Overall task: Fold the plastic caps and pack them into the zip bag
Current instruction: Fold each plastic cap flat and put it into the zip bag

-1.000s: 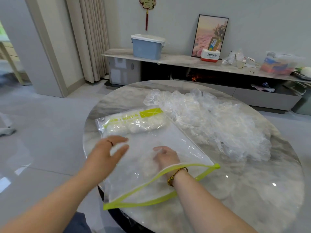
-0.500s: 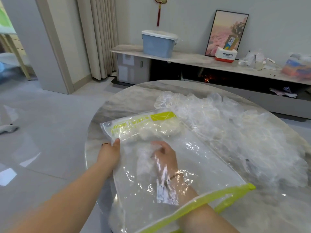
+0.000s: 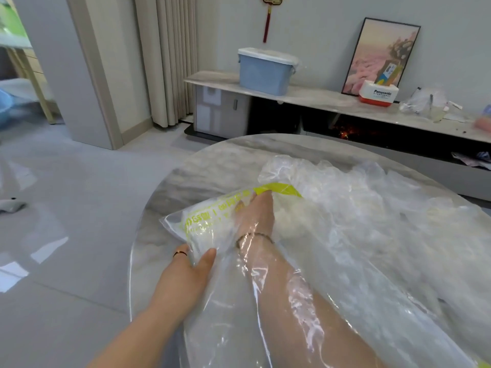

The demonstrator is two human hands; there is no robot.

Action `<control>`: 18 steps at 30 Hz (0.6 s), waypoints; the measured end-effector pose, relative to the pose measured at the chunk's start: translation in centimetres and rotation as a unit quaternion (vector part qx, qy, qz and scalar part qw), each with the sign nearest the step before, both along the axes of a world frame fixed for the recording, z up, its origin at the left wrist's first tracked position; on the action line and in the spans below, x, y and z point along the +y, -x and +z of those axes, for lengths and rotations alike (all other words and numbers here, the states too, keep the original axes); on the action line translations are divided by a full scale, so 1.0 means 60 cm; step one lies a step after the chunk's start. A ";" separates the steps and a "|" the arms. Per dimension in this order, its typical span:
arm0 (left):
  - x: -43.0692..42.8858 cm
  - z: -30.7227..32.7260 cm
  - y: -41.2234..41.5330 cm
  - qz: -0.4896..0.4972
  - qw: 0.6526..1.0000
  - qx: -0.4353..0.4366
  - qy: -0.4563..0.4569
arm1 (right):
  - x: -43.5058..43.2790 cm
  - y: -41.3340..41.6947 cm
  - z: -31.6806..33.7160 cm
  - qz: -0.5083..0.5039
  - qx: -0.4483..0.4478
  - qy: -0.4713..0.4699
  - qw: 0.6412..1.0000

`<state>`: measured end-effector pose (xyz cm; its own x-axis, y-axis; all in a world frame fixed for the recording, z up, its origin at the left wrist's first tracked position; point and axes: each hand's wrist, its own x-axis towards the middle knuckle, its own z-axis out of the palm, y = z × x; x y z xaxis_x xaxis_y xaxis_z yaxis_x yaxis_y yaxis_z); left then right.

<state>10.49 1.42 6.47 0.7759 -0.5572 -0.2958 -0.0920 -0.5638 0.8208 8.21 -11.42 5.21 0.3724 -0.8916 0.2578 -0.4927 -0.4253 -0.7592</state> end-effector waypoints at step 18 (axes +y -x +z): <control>-0.014 -0.010 -0.053 0.099 0.991 0.016 0.088 | 0.004 0.058 -0.014 0.090 0.328 0.242 0.909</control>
